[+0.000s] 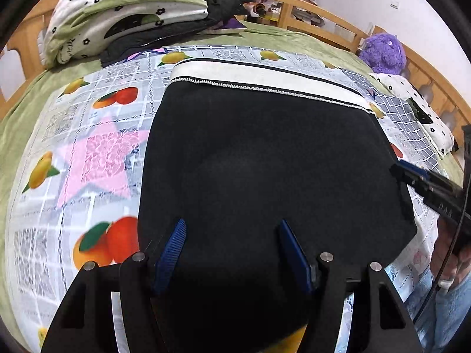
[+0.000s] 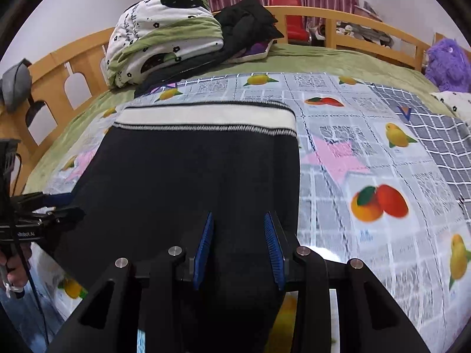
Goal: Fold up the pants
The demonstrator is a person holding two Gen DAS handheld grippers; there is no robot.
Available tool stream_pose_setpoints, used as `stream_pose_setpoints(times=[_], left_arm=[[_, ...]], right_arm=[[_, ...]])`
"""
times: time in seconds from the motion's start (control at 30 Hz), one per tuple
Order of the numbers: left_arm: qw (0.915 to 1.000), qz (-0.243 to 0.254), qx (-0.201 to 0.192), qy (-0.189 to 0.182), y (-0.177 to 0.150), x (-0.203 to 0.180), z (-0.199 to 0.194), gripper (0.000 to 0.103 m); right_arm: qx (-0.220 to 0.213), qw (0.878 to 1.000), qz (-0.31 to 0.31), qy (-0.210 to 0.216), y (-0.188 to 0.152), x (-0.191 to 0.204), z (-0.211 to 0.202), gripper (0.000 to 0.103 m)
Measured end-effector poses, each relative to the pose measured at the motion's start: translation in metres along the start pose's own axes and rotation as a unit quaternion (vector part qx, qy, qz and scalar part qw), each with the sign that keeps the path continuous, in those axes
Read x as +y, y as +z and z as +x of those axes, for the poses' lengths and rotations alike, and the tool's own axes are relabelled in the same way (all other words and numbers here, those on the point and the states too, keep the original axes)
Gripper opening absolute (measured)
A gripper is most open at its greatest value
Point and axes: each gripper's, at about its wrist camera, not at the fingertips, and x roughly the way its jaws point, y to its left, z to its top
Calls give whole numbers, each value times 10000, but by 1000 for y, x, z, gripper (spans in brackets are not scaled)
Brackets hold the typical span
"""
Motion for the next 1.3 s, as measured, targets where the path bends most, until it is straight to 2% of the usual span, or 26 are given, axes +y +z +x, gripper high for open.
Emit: stream_pose_setpoints(times=[0.23,0.33,0.4,0.47,0.6,0.7,0.83,0.87,0.9,0.93,1.0,1.03,1.1,1.13,1.23,1.27,1.3], left_arm=[[9994,252,-169,170,-28,-2,-21,64],[9989,179,-361,236,-39,6,-47,64],[9985,47,-493,239,-46,16,-60,64],[9982,-127,-566,175,-60,29,-68,64],[9979,-49,-543,357,-79,41,-64,64],[9983,267,-435,275,-90,39,-59,61],[9985,336,-377,221,-85,34,-43,51],[9989,291,-337,142,-82,34,-37,40],[9992,253,-300,52,-81,32,-32,25],[9994,221,-251,-49,-79,31,-27,21],[9986,250,-449,147,-74,29,-26,12],[9974,215,-676,153,-70,30,-34,12],[9951,9,-989,-86,-68,38,-51,11],[9949,-86,-975,-227,-69,43,-55,11],[9990,-46,-427,-106,-79,44,-31,15],[9994,60,-327,-77,-87,44,-27,16],[9989,138,-438,-58,-92,43,-32,22]], right_arm=[[175,9995,-194,-175,-37,13,-14,36],[200,9993,-267,-173,-44,13,-27,36],[114,9999,-82,-101,-44,7,-38,39],[26,9997,213,-110,-46,1,-46,56],[-238,9984,222,-469,-54,-2,-56,56],[-243,9973,411,-553,-58,-7,-57,56],[90,9973,727,-76,-58,-13,-43,48],[156,9973,714,-56,-59,-11,-38,48],[202,9973,703,-16,-60,-9,-33,48],[218,9972,712,-31,-61,-6,-28,46],[248,9972,698,-36,-60,-2,-21,32],[212,9975,668,-98,-60,-1,-22,16],[86,9977,667,-57,-56,-4,-30,15],[16,9969,787,68,-56,-10,-35,15],[207,9958,884,137,-60,-15,-27,17],[252,9966,781,71,-63,-12,-24,19],[259,9974,679,14,-64,-11,-23,19]])
